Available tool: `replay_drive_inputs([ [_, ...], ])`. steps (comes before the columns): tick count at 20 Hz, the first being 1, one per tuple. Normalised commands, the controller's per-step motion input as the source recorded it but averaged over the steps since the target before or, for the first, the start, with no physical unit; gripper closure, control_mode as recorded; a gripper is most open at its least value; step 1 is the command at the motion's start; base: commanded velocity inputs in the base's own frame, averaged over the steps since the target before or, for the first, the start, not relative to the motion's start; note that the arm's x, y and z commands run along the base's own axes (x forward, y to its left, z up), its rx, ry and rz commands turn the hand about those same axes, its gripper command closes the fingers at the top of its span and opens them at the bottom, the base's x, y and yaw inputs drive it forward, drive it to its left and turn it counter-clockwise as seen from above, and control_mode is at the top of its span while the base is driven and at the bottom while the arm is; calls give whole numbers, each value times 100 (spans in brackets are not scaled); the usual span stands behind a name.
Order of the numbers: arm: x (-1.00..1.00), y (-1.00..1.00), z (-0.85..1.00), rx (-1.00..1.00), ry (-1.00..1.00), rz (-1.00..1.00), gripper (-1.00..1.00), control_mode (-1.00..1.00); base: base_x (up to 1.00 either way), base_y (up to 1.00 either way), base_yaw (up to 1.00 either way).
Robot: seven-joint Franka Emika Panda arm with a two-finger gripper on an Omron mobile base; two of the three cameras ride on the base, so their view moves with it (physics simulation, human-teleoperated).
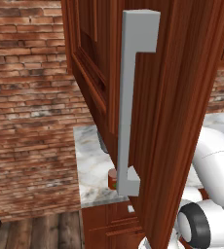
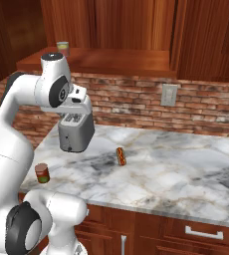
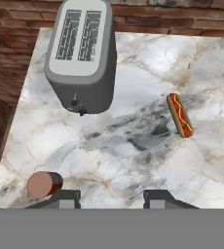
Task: Restock the canned food cabinet by taking the new fresh canned food from the counter and placing it in the cabinet. Then, take the old canned food from the cabinet and place it on the counter.
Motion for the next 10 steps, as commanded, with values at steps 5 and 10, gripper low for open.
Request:
replay_drive_inputs([
  [5, 0, 0, 0, 0, -1, 0, -100, -100, 0, 0, 0],
  [10, -20, 11, -8, 2, 0, 0, -100, -100, 0, 0, 0],
])
